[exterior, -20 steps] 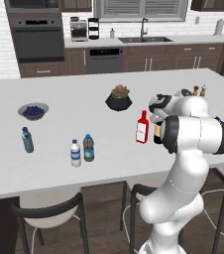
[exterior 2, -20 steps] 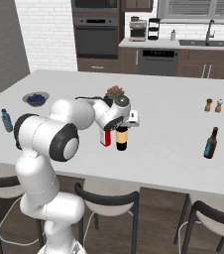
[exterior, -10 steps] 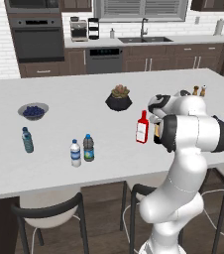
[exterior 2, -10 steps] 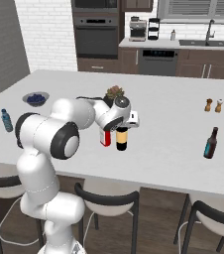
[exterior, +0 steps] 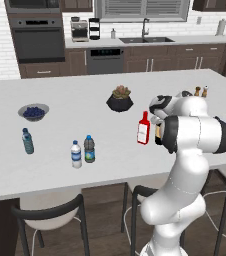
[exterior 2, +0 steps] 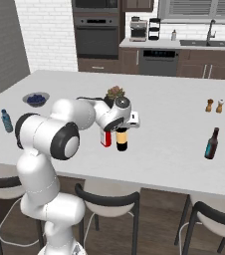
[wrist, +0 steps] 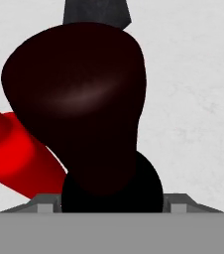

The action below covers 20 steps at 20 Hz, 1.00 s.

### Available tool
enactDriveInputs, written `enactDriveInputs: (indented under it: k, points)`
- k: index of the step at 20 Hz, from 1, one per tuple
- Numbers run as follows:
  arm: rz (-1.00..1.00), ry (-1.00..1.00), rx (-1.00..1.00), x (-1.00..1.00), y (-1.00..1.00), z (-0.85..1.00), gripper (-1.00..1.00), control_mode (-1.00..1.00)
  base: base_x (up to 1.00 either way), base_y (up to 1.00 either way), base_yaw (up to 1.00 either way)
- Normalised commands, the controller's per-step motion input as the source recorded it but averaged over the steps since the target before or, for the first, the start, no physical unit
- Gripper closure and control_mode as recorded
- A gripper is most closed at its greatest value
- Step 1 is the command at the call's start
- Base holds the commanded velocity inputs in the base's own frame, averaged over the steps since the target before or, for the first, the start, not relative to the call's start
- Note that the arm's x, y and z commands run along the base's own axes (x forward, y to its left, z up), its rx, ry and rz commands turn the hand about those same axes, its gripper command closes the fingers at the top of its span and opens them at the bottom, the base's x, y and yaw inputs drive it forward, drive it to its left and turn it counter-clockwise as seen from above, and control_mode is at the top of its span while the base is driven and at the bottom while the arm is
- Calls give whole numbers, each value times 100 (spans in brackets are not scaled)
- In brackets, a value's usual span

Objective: Move the plastic bottles in the middle to the plastics group, and the glass bottles in the middle to the glass group.

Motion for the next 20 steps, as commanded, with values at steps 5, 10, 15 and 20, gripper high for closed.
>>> enactDriveInputs:
  k: [5, 10, 15, 20]
  points:
    - [0, 0, 0, -1, 0, 0, 100, -100, 0, 0, 0]
    - [-1, -6, -2, -25, -25, 42, 100, -100, 0, 0, 0]
    - [-7, -2, 0, -27, -57, 54, 100, -100, 0, 0, 0]
    - [-10, 0, 0, -5, -79, 30, 100, -100, 0, 0, 0]
